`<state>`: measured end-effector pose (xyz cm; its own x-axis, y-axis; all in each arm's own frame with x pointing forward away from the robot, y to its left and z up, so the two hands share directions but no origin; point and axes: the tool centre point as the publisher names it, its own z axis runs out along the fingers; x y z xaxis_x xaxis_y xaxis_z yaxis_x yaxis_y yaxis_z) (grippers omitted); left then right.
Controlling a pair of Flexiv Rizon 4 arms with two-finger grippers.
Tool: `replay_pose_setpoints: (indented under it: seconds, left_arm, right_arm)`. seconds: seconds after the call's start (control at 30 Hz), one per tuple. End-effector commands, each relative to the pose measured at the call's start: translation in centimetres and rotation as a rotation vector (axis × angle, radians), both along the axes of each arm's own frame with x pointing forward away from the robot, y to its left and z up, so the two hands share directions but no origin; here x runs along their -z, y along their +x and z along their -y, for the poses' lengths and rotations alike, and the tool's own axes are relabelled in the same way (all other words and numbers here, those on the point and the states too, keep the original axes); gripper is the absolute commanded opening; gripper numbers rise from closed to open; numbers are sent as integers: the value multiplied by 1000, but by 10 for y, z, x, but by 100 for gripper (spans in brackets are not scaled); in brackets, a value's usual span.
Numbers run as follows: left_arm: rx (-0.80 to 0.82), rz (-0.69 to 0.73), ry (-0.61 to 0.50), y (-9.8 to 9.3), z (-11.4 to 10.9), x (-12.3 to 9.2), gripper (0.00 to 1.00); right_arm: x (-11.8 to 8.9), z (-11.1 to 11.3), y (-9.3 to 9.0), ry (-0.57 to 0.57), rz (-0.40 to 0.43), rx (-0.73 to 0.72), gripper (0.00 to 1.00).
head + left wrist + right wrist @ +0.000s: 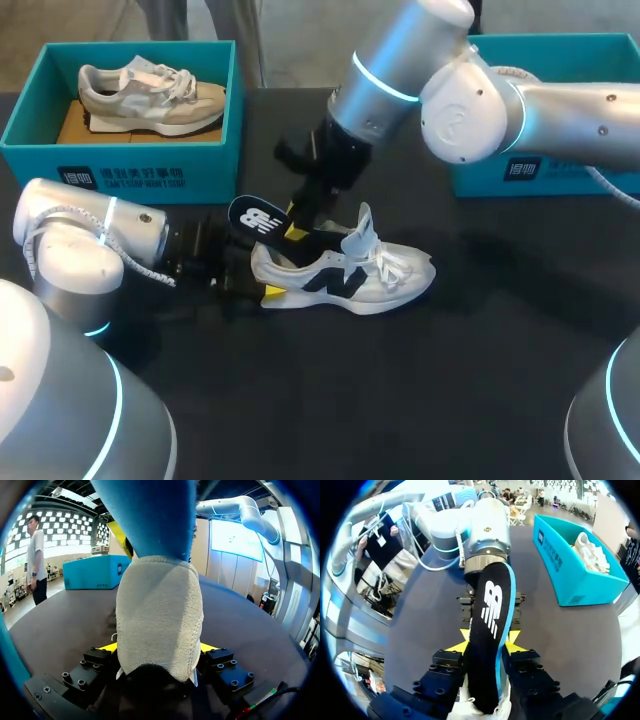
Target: Take the shoe out of the shoebox, open the shoe tongue, remove and reinsert the insole, then place the shoe into the shoebox
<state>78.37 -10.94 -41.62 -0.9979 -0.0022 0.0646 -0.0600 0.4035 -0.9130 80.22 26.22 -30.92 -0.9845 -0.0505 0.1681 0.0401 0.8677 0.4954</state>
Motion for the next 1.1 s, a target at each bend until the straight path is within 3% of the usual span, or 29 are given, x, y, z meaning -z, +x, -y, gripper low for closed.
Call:
replay_pose_setpoints:
  seconds: [0.03,0.43,0.7,1.1]
  left_arm:
    - [1,-1,2,0,0,1,0]
    - [1,-1,2,0,0,1,0]
    - [1,-1,2,0,0,1,0]
    - [1,-1,2,0,0,1,0]
  right_arm:
    - [-2,6,6,17,-48,-24,45]
    - [10,6,16,68,-235,-105,48]
    - [18,1,18,91,-249,-106,47]
    - [19,2,4,131,-270,-99,44]
